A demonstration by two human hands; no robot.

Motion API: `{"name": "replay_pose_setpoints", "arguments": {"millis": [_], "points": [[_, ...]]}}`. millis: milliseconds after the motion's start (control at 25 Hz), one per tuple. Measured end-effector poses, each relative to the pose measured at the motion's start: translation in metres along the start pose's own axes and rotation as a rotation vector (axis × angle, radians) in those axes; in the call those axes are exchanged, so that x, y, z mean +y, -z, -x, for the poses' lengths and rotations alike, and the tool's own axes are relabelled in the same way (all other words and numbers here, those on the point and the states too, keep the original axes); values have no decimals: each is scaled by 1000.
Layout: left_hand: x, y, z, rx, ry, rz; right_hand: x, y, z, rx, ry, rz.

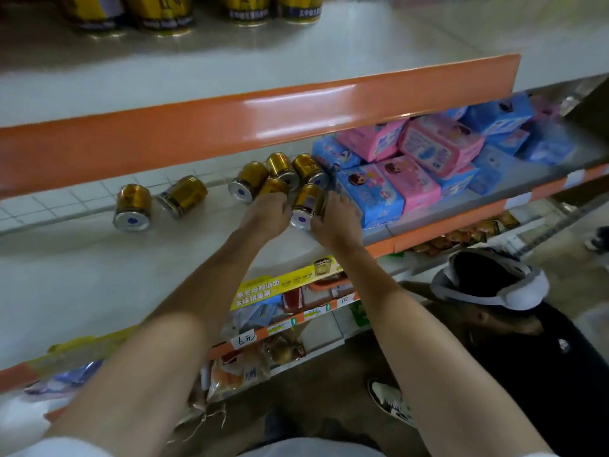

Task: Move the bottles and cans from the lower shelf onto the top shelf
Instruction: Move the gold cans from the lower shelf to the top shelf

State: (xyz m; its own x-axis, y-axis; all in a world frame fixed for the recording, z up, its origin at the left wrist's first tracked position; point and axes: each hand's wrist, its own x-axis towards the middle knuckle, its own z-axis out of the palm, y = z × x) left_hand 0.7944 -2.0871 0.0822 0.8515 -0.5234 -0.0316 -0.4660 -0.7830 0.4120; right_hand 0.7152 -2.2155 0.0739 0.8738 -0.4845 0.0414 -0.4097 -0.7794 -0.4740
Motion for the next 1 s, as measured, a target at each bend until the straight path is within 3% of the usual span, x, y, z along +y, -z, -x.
{"name": "replay_pose_setpoints", "arguments": {"millis": [200, 440, 760, 1000], "points": [[18, -15, -42, 3, 12, 25, 19, 6, -14, -32, -168, -56], [23, -42, -74, -39, 40, -16, 23, -1, -22, -83, -203, 22], [30, -47, -88, -161, 132, 166, 23, -7, -30, -106, -290, -97], [23, -48, -81, -118, 230, 247, 25, -8, -33, -130, -282, -118]]}}
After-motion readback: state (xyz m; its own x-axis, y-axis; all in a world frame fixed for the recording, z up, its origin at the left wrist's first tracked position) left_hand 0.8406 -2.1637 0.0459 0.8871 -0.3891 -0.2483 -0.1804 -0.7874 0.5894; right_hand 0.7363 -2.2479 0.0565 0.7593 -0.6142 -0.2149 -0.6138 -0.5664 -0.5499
